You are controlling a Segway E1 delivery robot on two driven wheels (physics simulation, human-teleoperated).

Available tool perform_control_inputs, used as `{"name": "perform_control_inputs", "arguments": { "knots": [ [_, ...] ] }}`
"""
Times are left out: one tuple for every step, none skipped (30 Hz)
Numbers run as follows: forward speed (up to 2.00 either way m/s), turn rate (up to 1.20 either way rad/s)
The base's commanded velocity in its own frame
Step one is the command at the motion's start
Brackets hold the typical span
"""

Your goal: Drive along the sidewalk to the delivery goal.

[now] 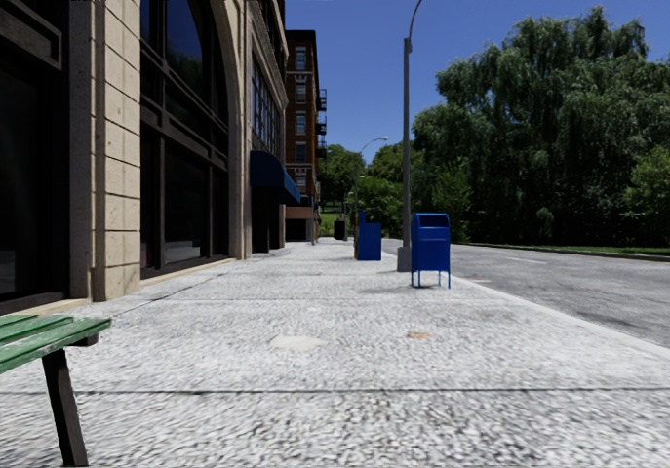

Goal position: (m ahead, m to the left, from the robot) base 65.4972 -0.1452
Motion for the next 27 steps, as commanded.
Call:
{"name": "perform_control_inputs", "arguments": {
  "knots": [
    [2.0,0.26],
    [2.0,0.26],
    [2.0,0.27],
    [2.0,0.27],
    [2.0,0.28],
    [2.0,0.28],
    [2.0,0.28],
    [2.0,0.28],
    [2.0,0.28],
    [2.0,0.28],
    [2.0,0.28],
    [2.0,0.28],
    [2.0,0.28],
    [2.0,0.28],
    [2.0,0.26],
    [2.0,0.15],
    [2.0,0.0],
    [2.0,0.0],
    [2.0,0.0],
    [2.0,0.0],
    [2.0,0.0],
    [2.0,0.0],
    [2.0,0.0],
    [2.0,0.0],
    [2.0,0.0],
    [2.0,0.0],
    [2.0,0.0]
  ]
}}
